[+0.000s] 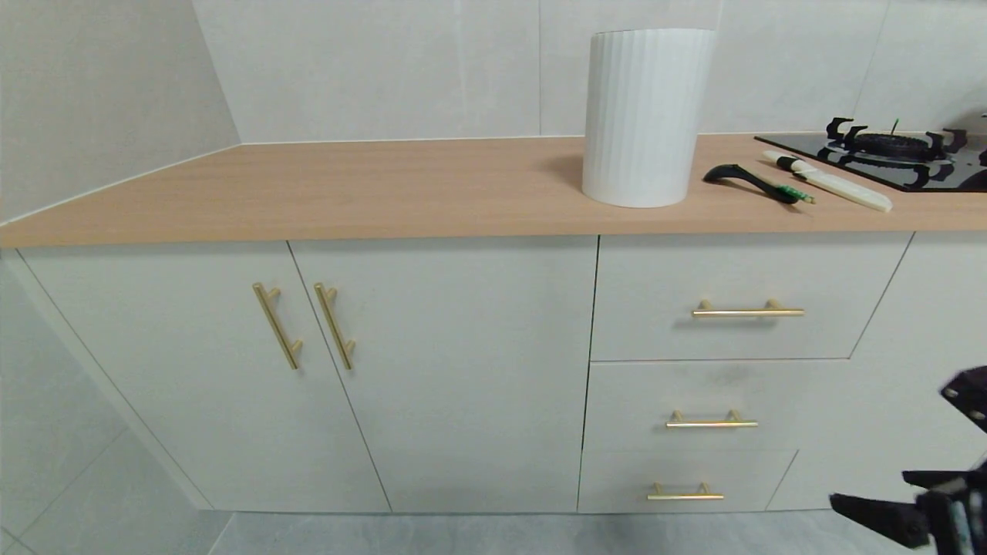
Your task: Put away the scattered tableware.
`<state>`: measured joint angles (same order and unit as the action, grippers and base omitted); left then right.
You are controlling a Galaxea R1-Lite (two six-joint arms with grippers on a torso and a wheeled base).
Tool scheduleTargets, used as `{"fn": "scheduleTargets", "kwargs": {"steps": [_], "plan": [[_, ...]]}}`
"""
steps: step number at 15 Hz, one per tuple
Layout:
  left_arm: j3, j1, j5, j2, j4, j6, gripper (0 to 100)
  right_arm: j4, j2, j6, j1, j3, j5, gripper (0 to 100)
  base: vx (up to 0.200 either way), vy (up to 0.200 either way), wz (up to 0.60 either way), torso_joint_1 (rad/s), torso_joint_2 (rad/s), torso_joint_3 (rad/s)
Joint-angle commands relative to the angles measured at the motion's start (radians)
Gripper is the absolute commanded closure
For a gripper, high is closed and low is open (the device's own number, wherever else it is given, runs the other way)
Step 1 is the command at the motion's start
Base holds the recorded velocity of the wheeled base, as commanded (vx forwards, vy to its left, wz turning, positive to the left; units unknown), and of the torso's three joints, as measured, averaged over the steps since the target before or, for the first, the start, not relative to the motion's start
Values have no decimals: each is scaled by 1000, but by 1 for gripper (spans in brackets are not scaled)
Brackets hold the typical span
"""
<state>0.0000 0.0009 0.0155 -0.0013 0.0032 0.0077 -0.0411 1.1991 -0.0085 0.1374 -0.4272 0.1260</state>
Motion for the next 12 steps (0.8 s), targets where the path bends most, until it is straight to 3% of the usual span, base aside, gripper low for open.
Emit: {"fn": "scheduleTargets", "kwargs": {"steps": [1,3,9,12], "plan": [[0,1,0,1,0,0,0,-158,533,-1,-45,-252,-43,0,0,0,0,0,0,0],[0,1,0,1,0,0,0,-204,620,-4,-59,-294,-43,0,0,0,0,0,0,0],[0,1,0,1,0,0,0,-528,945,-8,-84,-300,-69,0,0,0,0,0,0,0],[0,-1,0,1,0,0,0,-666,993,-8,-81,-283,-88,0,0,0,0,0,0,0]]}}
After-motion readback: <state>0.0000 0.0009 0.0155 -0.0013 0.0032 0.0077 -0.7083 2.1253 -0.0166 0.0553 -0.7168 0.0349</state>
